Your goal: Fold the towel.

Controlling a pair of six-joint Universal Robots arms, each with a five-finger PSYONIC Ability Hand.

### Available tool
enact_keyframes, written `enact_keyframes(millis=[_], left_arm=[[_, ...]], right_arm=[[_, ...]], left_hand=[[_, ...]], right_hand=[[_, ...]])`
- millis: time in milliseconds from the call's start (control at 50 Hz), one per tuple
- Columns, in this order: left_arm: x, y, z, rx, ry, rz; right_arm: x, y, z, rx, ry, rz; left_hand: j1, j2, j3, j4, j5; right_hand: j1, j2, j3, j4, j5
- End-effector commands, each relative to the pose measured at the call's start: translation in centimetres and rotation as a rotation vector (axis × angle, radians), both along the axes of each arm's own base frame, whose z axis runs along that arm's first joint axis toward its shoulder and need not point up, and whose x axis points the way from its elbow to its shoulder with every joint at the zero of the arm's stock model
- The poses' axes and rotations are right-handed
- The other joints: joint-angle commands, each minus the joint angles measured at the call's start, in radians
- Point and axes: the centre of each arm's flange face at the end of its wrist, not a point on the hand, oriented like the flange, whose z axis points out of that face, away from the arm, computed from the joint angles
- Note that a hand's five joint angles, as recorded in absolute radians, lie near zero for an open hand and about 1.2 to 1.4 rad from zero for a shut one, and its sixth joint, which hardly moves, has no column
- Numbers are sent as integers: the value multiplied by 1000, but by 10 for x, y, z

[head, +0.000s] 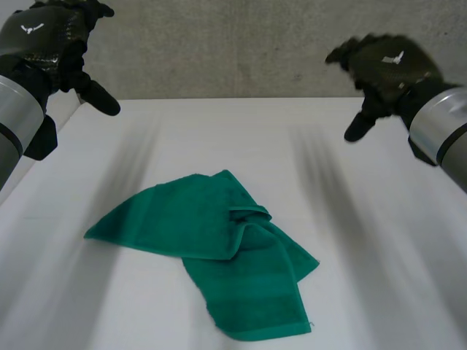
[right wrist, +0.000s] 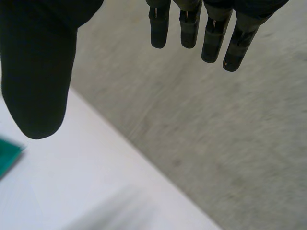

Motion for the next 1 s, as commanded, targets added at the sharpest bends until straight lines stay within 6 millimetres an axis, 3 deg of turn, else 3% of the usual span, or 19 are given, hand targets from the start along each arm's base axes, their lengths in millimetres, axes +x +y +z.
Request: enact_keyframes(millis=[20, 140, 180, 220, 260, 320, 340, 420, 580, 880, 1000], left_arm=[[-6, 8, -31, 140, -83, -23], [-11, 34, -79, 336, -169, -59], [-11, 37, -86, 357, -179, -61], [-9, 45, -113, 426, -212, -52], [-7, 45, -142, 481, -243, -32], [-7, 45, -150, 496, -254, -28], [-4, 42, -173, 543, -277, -13], [1, 40, -194, 599, -295, 3], [6, 37, -210, 622, -296, 21], [-2, 26, -219, 535, -258, 12], [-7, 21, -227, 536, -263, 3]], right_arm=[[11, 21, -39, 192, 210, 84], [14, 34, -65, 357, 183, 105], [12, 38, -76, 441, 124, 90], [11, 40, -83, 485, 84, 83], [12, 42, -96, 540, 36, 83], [15, 43, -129, 636, -7, 82], [16, 44, -135, 647, -14, 83], [20, 42, -154, 674, -66, 69], [38, 43, -183, 755, -125, 84], [67, 34, -189, 678, -150, 113], [74, 32, -194, 667, -137, 104]], left_hand=[[10, 2, -7, -1, -17], [42, 34, 25, 31, 16], [45, 37, 28, 34, 19], [63, 55, 46, 52, 36], [63, 55, 46, 52, 36], [63, 55, 46, 52, 36], [63, 55, 46, 52, 36], [63, 55, 46, 52, 36], [63, 55, 46, 52, 36], [72, 64, 55, 61, 45], [87, 78, 69, 76, 60]], right_hand=[[-25, -44, -33, -54, -49], [-25, -44, -33, -54, -49], [20, 1, 12, -9, -4], [61, 43, 54, 33, 38], [108, 90, 100, 80, 84], [220, 201, 212, 191, 196], [229, 210, 221, 200, 205], [320, 301, 312, 291, 296], [420, 401, 412, 391, 396], [587, 568, 579, 558, 563], [836, 818, 828, 807, 812]])
